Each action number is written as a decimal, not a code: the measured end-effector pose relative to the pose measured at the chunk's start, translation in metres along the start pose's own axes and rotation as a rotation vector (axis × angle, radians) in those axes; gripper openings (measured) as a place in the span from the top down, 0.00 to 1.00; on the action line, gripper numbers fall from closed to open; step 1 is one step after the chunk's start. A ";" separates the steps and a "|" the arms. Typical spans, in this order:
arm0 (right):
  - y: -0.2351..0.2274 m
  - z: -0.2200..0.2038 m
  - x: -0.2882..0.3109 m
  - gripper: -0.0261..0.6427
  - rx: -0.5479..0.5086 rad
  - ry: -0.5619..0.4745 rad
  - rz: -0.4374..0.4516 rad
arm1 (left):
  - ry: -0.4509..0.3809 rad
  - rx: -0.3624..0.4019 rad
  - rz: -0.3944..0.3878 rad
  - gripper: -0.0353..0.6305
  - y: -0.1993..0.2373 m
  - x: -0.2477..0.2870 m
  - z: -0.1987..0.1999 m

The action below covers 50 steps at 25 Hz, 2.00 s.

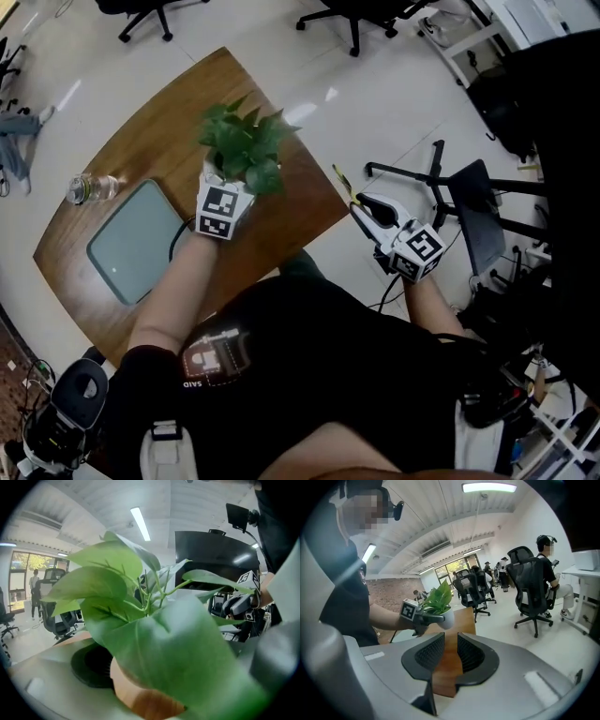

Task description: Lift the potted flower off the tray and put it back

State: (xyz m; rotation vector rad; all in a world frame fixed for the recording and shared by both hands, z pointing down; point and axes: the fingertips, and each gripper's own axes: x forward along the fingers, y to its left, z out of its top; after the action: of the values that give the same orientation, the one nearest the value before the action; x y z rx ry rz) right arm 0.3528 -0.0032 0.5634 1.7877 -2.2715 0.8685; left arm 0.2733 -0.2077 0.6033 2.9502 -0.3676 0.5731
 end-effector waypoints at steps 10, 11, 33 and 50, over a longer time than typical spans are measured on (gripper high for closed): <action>-0.048 -0.028 -0.031 0.81 0.064 0.019 -0.070 | 0.037 0.015 0.015 0.23 -0.004 0.071 -0.033; -0.050 -0.031 -0.032 0.81 0.069 0.022 -0.072 | 0.040 0.014 0.019 0.23 -0.003 0.074 -0.037; 0.041 0.032 0.010 0.82 -0.049 -0.016 0.061 | -0.024 -0.186 0.066 0.22 0.009 -0.102 -0.022; 0.285 0.124 0.179 0.84 -0.310 -0.026 0.473 | -0.349 -0.369 0.506 0.68 0.120 -0.482 -0.013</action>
State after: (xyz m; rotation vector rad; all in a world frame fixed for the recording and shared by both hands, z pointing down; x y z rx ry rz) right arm 0.0674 -0.1799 0.4362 1.1610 -2.7158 0.5034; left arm -0.1958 -0.2177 0.4395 2.5773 -1.1366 0.0092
